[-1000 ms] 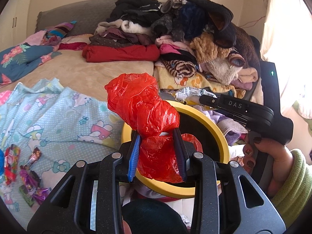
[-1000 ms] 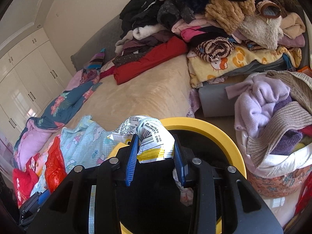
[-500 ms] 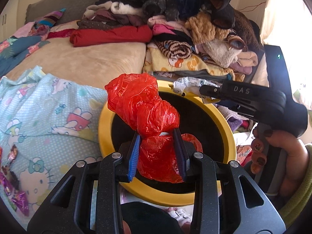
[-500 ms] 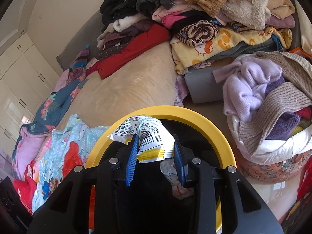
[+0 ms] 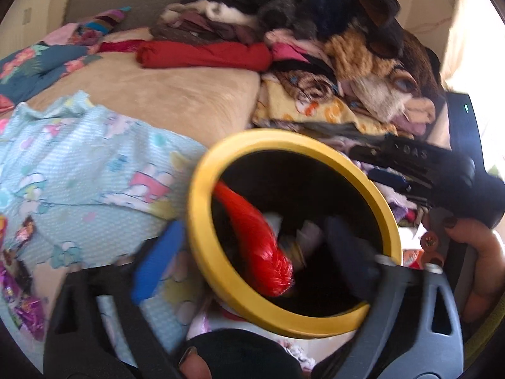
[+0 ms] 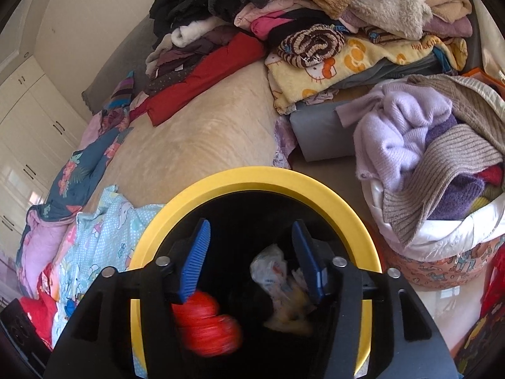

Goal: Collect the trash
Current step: 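Open the left tool over the bin while the right tool releases the wrapper into it, then move both open tools back toward the candy wrappers on the bed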

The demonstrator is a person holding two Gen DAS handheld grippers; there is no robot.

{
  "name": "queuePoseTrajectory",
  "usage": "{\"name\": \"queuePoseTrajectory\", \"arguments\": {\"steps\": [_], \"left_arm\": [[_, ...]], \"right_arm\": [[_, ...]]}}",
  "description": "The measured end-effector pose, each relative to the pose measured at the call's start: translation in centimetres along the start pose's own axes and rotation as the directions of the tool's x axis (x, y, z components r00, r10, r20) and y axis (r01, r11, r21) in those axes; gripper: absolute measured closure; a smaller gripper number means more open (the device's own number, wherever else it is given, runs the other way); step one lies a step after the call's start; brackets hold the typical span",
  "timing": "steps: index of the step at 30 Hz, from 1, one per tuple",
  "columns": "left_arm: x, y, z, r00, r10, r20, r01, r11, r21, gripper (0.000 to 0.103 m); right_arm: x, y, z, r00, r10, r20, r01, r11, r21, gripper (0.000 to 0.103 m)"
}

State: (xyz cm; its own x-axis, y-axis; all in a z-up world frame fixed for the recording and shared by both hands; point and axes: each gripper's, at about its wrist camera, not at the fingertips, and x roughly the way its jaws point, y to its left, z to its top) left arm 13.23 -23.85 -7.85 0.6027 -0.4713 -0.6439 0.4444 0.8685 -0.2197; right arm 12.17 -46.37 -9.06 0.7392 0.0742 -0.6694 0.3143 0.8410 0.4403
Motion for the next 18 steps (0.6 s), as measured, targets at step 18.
{"name": "queuePoseTrajectory", "arguments": {"steps": [18], "left_arm": [[-6.2, 4.4, 1.1, 0.979, 0.13, 0.156, -0.117, 0.989, -0.093, 0.011]], "right_arm": [[-2.7, 6.9, -1.7, 0.984, 0.099, 0.15, -0.063, 0.971, -0.232, 0.03]]}}
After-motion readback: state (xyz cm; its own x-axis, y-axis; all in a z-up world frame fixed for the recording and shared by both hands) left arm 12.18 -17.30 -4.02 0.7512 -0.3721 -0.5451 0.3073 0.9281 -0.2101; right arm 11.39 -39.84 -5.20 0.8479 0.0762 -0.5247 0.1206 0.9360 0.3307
